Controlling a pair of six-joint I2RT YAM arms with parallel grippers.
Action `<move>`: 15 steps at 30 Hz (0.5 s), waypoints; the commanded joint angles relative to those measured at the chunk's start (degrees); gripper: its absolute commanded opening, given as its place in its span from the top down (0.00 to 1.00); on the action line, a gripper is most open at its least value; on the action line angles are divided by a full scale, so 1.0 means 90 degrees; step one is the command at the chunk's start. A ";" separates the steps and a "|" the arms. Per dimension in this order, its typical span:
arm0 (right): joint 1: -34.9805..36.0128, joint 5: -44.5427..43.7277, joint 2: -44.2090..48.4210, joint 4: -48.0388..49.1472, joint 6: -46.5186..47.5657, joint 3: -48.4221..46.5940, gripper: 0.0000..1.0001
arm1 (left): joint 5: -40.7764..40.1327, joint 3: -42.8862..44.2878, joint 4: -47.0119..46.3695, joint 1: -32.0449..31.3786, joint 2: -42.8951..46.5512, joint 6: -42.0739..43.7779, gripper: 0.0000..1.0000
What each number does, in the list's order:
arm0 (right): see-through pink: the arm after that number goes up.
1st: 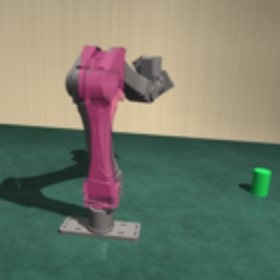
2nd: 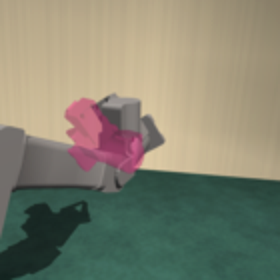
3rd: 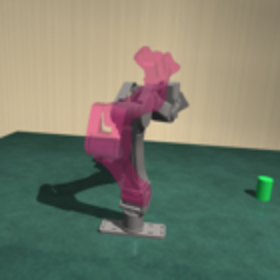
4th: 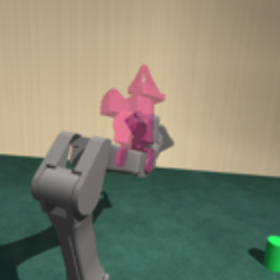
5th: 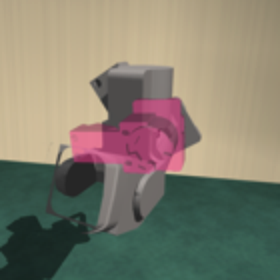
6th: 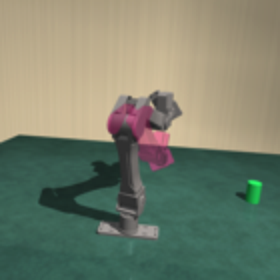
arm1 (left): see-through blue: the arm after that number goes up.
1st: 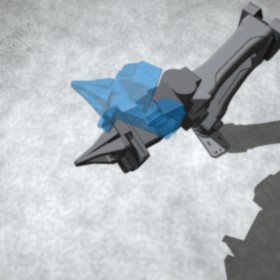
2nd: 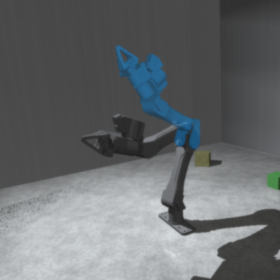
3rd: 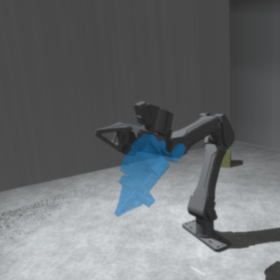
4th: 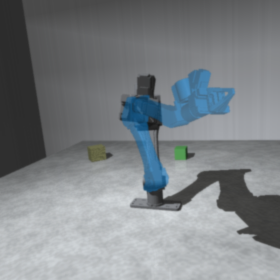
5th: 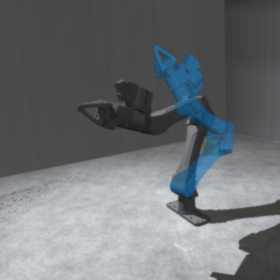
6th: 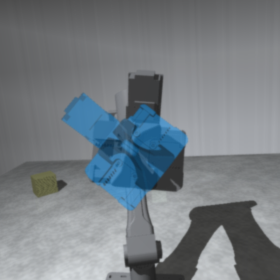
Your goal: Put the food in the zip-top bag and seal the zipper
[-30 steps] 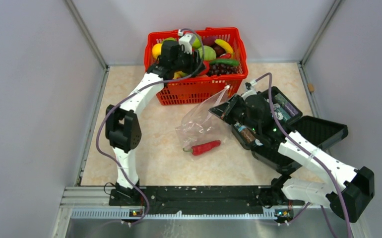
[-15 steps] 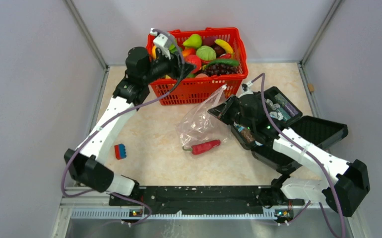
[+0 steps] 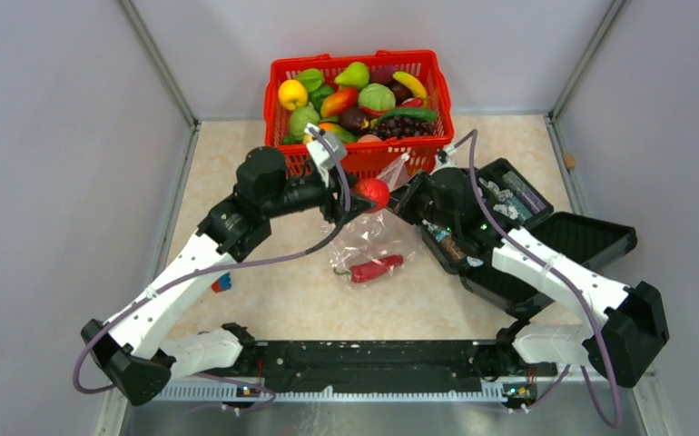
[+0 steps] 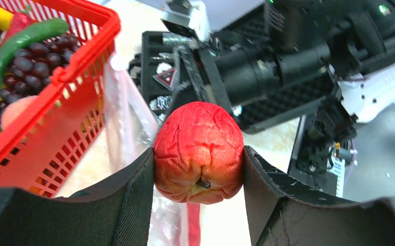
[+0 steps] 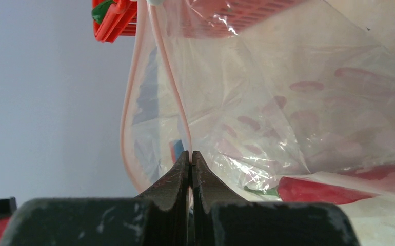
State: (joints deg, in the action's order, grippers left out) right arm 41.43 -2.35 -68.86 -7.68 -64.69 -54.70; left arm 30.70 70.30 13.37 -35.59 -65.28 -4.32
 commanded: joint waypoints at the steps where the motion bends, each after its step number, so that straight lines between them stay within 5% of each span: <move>1: -0.0053 0.0089 -0.0067 0.0333 -0.0046 -0.0423 1.00 | -0.0795 -0.0324 0.0299 -0.0354 0.0394 0.0363 0.64; 15: -0.0047 0.0135 0.0239 0.0295 -0.0079 -0.0279 1.00 | -0.1881 -0.0318 0.0724 -0.0697 -0.0315 0.0349 0.65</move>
State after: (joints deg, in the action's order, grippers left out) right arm 41.43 -1.21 -69.17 -6.66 -65.19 -55.31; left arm 19.64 66.30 19.40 -40.34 -67.00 -1.54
